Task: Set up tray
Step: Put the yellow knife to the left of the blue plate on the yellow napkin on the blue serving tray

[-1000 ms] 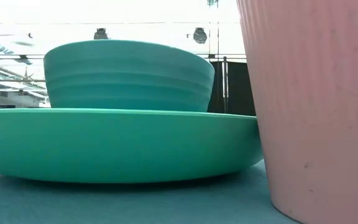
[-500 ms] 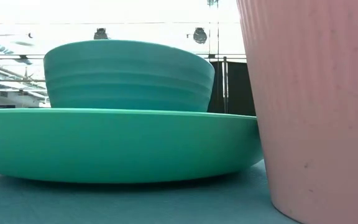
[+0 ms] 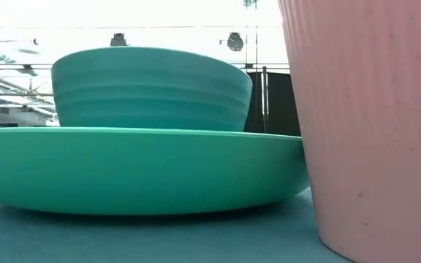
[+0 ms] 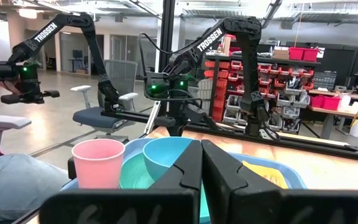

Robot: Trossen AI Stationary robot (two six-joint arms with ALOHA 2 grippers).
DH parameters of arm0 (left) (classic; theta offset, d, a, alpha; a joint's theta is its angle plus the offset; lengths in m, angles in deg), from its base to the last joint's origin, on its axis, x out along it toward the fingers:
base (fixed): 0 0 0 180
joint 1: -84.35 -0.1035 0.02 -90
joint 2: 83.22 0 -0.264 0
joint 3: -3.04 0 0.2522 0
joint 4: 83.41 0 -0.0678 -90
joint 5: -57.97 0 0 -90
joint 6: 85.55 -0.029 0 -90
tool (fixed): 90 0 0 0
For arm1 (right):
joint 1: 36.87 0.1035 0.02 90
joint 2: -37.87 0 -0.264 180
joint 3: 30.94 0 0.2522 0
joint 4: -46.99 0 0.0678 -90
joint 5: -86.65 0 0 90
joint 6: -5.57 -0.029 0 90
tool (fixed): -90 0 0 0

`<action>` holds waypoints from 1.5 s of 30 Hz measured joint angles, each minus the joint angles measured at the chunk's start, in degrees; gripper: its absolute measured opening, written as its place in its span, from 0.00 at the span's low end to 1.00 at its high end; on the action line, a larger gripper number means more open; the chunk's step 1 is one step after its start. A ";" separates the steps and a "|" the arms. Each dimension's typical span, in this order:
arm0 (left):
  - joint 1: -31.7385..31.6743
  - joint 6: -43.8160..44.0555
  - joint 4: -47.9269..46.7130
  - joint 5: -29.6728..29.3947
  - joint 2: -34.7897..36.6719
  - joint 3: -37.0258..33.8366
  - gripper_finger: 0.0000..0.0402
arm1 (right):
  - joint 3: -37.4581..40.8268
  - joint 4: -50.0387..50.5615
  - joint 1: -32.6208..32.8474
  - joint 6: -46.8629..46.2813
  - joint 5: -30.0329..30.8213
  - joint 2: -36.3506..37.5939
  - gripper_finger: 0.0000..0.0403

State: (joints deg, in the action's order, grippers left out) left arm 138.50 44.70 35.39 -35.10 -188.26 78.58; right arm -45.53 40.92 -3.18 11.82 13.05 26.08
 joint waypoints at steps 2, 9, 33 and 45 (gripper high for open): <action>0.28 0.12 -1.58 -0.19 0.18 0.48 0.11 | 0.00 0.01 0.00 0.00 0.00 0.00 0.00; 0.95 1.93 -6.45 -2.81 2.99 0.36 0.11 | -0.02 0.01 0.00 0.01 0.00 -0.01 0.00; -5.26 -15.73 -28.47 -13.37 14.03 0.60 0.11 | 0.00 -0.01 0.00 0.00 0.00 0.00 0.00; -17.02 -46.01 -28.89 -27.25 24.66 0.64 0.11 | -0.02 -0.01 0.00 0.01 0.00 -0.01 0.00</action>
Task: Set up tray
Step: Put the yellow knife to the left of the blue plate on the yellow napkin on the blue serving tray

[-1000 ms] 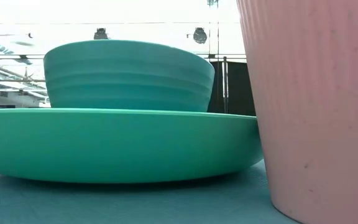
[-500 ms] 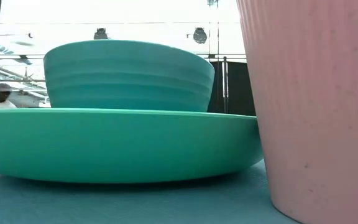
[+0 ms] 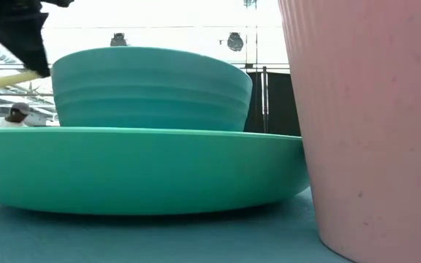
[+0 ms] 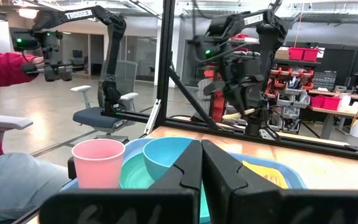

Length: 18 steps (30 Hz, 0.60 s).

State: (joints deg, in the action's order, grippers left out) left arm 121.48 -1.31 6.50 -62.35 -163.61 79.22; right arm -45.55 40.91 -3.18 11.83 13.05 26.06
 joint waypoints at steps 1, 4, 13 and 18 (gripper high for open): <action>-1.36 -3.32 0.36 -0.23 0.76 0.01 0.11 | 0.00 0.00 0.00 -0.02 0.00 -0.01 0.00; -5.43 -13.43 2.55 -1.43 1.99 0.02 0.11 | 0.01 0.00 0.00 -0.01 0.00 0.01 0.00; -18.36 -45.30 15.30 1.43 2.47 0.04 0.11 | 0.00 0.00 0.00 -0.01 0.00 0.00 0.00; -24.83 -61.36 22.77 11.67 2.45 0.04 0.11 | 0.01 0.00 0.00 -0.01 0.00 0.00 0.00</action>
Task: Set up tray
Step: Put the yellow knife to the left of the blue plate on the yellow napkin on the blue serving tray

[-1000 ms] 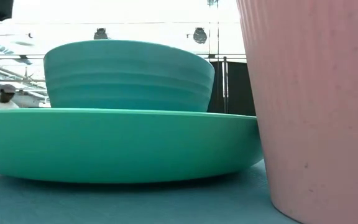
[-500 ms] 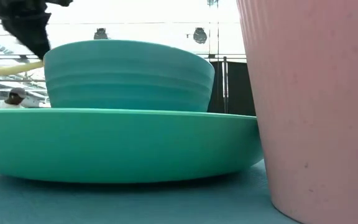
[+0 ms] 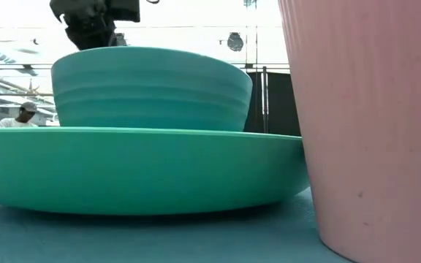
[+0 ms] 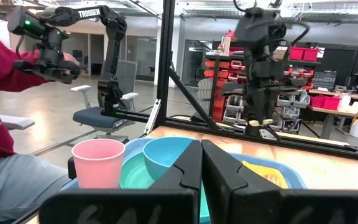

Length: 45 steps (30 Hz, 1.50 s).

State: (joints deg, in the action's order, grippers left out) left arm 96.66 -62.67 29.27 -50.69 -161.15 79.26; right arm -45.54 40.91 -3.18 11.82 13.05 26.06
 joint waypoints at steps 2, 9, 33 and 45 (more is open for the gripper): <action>-2.11 -5.14 3.29 5.35 0.00 0.00 0.11 | 0.01 0.00 0.00 -0.01 0.00 0.01 0.00; -7.96 -16.34 5.72 16.40 -0.22 0.00 0.11 | -0.01 0.00 0.00 0.01 0.00 0.01 0.00; -17.91 -31.83 6.80 37.26 -12.44 0.00 0.11 | 0.00 0.02 0.02 -0.01 0.00 -0.01 0.00; -18.04 -33.76 7.68 37.42 -17.90 0.00 0.11 | 0.01 -0.02 0.00 -0.01 0.00 -0.01 0.00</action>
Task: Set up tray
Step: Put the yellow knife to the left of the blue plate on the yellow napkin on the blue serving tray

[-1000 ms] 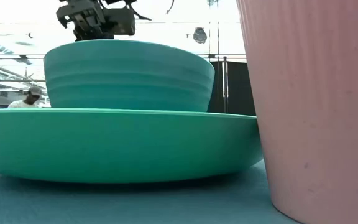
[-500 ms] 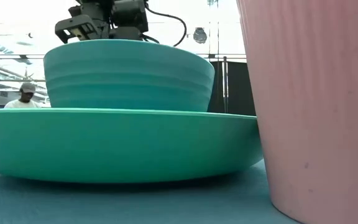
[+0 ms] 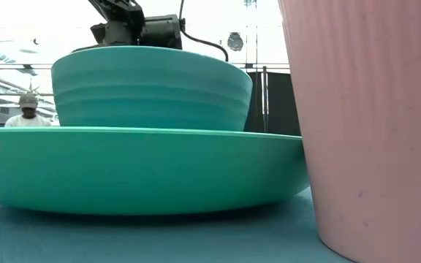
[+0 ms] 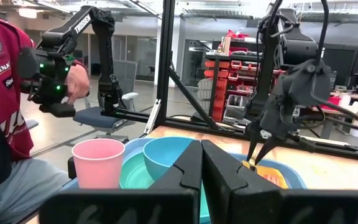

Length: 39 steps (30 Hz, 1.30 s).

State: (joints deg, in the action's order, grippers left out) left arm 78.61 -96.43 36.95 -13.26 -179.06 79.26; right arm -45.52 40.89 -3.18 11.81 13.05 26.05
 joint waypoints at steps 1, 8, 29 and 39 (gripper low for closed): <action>0.00 0.01 0.18 0.37 -0.45 0.00 0.11 | -0.02 0.04 0.00 0.02 0.00 0.02 0.00; 0.02 -0.09 2.55 0.98 -1.55 0.00 0.11 | 0.00 0.04 0.00 0.00 0.00 0.00 0.00; 0.15 1.37 6.90 1.07 -4.04 -0.07 0.11 | -0.01 0.05 0.01 0.01 0.00 0.00 0.00; 0.41 0.99 7.09 1.75 -6.34 0.00 0.11 | 0.00 0.02 0.00 0.01 0.00 -0.07 0.00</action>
State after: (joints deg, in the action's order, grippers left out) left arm 79.03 -95.44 44.04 -11.51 -185.39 79.26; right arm -45.53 40.91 -3.18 11.82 13.05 25.99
